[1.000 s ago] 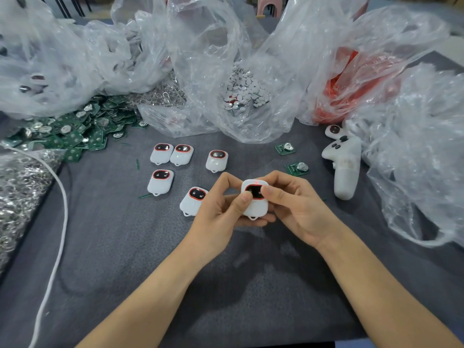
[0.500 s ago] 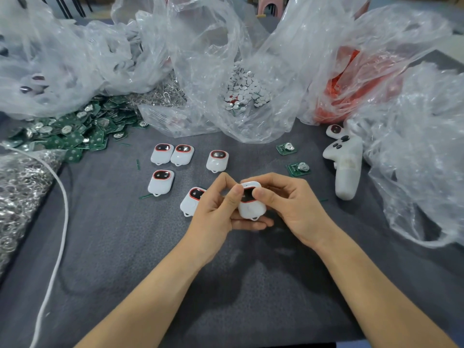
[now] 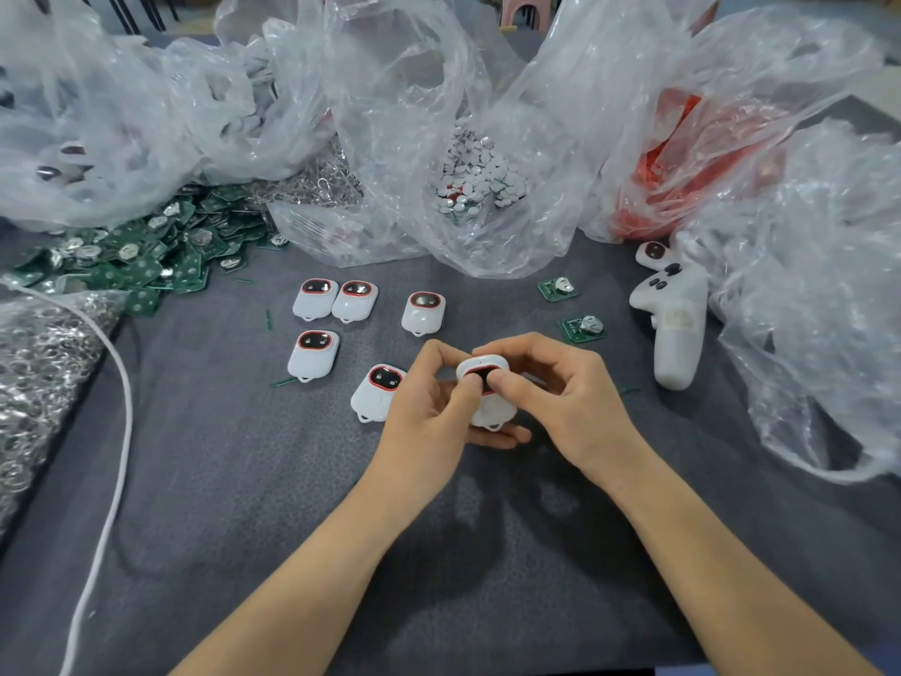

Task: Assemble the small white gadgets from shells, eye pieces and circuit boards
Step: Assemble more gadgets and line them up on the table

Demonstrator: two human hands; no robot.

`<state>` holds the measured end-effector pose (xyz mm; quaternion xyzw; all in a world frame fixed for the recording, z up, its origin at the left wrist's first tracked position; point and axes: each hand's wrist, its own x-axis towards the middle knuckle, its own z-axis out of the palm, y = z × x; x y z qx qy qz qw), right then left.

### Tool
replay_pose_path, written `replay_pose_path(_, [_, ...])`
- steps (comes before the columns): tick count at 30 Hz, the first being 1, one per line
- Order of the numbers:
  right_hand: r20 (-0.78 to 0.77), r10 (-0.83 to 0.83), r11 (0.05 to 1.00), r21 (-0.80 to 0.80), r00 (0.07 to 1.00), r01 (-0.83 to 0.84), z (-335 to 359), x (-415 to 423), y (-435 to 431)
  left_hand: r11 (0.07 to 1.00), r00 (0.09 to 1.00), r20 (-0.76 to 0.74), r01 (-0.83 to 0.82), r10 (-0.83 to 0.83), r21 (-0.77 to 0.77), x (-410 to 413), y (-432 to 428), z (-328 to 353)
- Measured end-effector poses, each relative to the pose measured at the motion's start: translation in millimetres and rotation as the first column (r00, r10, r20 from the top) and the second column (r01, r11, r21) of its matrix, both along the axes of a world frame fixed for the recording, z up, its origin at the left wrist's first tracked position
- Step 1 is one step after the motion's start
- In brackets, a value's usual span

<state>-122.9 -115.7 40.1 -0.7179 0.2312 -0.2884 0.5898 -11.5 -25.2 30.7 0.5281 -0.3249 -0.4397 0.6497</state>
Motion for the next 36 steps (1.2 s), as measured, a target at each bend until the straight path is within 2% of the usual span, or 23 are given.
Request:
replay_pose_path(10, [0.002,-0.019,1.000,0.023,1.000,0.019,1.5,-0.2,0.4,1.000,1.000,-0.009,0.003,-0.003,-0.007,-0.5,1.1,2.1])
replay_pose_path(18, [-0.024,-0.059,0.998,0.001,0.998,0.059,-1.4,1.1,-1.0,1.000,0.997,0.069,0.025,-0.025,0.000,-2.0,1.7,1.9])
replay_pose_path(31, [-0.029,-0.018,1.000,-0.005,0.999,0.018,-2.2,-0.2,-3.4,0.999,0.994,0.109,0.032,-0.033,0.013,-0.9,1.2,0.6])
replay_pose_path(36, [-0.019,-0.010,0.999,0.051,1.000,0.011,-2.3,-0.2,-3.9,0.999,0.994,0.108,0.035,-0.035,-0.003,-0.8,0.9,-1.4])
